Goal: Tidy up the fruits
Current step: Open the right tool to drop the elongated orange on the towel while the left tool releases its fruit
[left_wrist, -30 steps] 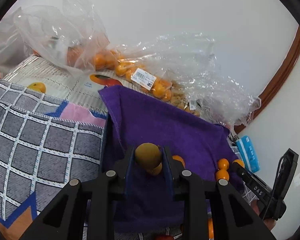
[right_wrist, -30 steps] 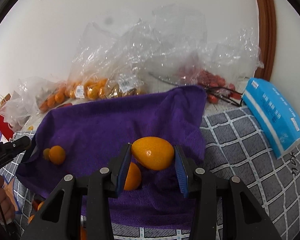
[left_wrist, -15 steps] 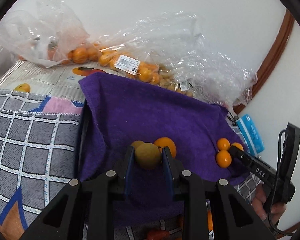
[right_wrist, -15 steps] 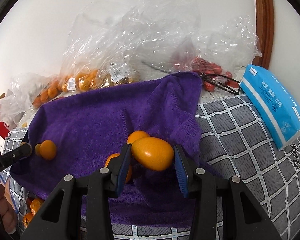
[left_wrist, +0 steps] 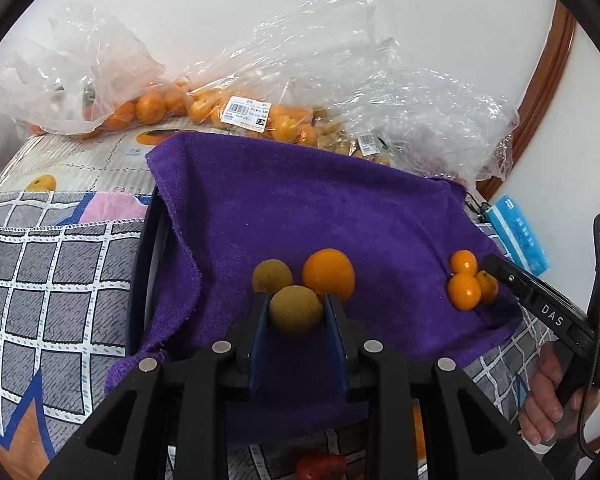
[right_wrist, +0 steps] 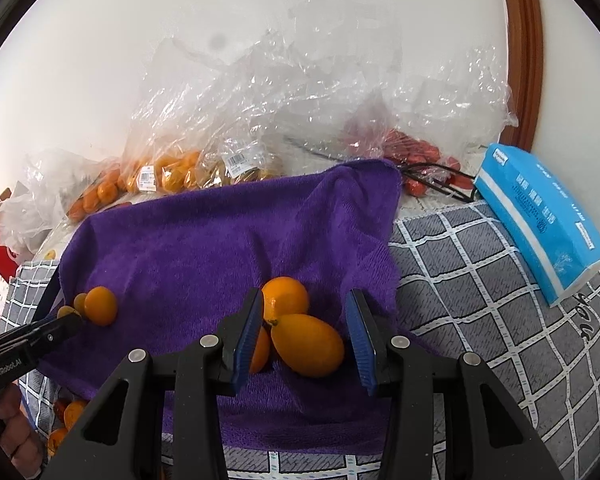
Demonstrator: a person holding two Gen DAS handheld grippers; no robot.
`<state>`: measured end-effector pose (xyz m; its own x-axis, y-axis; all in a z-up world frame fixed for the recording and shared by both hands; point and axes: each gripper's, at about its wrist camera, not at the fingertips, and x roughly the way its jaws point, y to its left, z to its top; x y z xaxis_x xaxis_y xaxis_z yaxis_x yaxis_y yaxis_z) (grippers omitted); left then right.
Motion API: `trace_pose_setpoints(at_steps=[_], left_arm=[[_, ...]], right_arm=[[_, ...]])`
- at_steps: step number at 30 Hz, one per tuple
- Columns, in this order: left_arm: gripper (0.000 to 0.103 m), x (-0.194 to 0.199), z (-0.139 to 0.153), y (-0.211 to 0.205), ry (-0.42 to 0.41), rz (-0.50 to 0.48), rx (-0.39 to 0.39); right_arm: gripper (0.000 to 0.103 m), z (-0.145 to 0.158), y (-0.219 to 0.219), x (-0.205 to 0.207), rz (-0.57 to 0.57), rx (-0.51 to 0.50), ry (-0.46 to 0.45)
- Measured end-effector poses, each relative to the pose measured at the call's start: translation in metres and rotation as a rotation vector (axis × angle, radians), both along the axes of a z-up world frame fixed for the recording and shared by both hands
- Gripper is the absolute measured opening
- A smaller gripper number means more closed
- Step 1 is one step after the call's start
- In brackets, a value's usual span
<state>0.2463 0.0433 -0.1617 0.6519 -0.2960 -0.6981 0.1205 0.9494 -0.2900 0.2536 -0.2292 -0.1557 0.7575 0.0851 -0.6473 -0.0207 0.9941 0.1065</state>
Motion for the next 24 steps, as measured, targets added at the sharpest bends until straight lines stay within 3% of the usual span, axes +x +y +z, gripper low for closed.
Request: trace_pose_setpoints(at_steps=[14, 24], left_arm=[[0.026, 0.001, -0.002, -0.002, 0.011, 0.002, 0.007], [0.03, -0.003, 0.005, 0.003, -0.035, 0.026, 0.0]], right_arm=[[0.043, 0.005, 0.011, -0.007, 0.003, -0.075, -0.066], [0.043, 0.008, 0.013, -0.011, 0.015, -0.076, -0.091]])
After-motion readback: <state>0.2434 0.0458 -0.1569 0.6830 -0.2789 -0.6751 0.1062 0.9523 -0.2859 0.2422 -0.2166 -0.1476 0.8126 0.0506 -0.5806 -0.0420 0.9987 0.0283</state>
